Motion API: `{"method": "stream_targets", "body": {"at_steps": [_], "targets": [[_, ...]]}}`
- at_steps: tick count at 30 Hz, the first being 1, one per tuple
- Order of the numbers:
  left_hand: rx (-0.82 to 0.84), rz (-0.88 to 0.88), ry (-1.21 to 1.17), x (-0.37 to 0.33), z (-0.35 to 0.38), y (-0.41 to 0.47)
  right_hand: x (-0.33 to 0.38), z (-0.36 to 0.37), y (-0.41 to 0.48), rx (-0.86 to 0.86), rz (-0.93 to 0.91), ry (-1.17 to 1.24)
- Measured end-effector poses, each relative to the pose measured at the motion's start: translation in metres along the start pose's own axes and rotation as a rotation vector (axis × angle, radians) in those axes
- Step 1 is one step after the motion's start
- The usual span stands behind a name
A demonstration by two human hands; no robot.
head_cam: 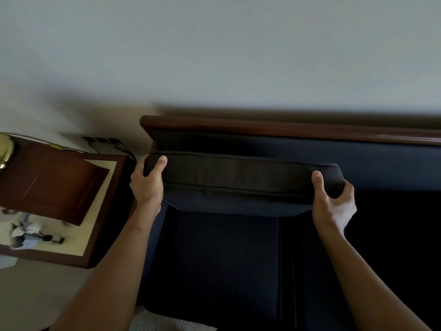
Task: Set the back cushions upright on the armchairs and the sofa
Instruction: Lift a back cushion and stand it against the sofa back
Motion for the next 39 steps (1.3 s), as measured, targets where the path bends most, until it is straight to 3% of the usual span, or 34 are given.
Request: {"method": "stream_targets", "body": {"at_steps": [7, 16, 21, 24, 28, 32, 36, 39], "targets": [[0.018, 0.016, 0.013, -0.007, -0.008, 0.098, 0.033, 0.081, 0.006, 0.027, -0.015, -0.099], [0.199, -0.045, 0.085, 0.043, 0.032, 0.166, 0.040, 0.149, 0.035, 0.103, -0.098, -0.339], [0.281, 0.071, 0.343, 0.040, 0.058, 0.179, 0.042, 0.168, 0.047, 0.137, -0.148, -0.513], [0.275, 0.136, 0.552, 0.034, 0.067, 0.169, 0.041, 0.178, 0.048, 0.151, -0.135, -0.550], [0.215, 0.354, 0.902, 0.014, 0.074, 0.150, 0.037, 0.179, 0.048, 0.197, -0.148, -0.592], [0.381, 0.503, 1.145, 0.000, 0.111, 0.100, 0.035, 0.158, 0.048, 0.322, -0.193, -0.679], [0.563, 0.659, 1.085, -0.011, 0.160, 0.019, 0.031, 0.117, 0.035, 0.401, -0.366, -0.823], [0.657, 0.685, 1.004, -0.019, 0.190, -0.042, 0.017, 0.060, 0.030, 0.329, -0.378, -0.846]]}}
Point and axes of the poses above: each hand's wrist, its own y-axis towards the middle knuckle, its own z-axis out of the palm, x = y × z, the point moved 9 cm from there along y, towards the middle knuckle, and after that the axes turned 3 degrees about -y, right-handed, at the moved point
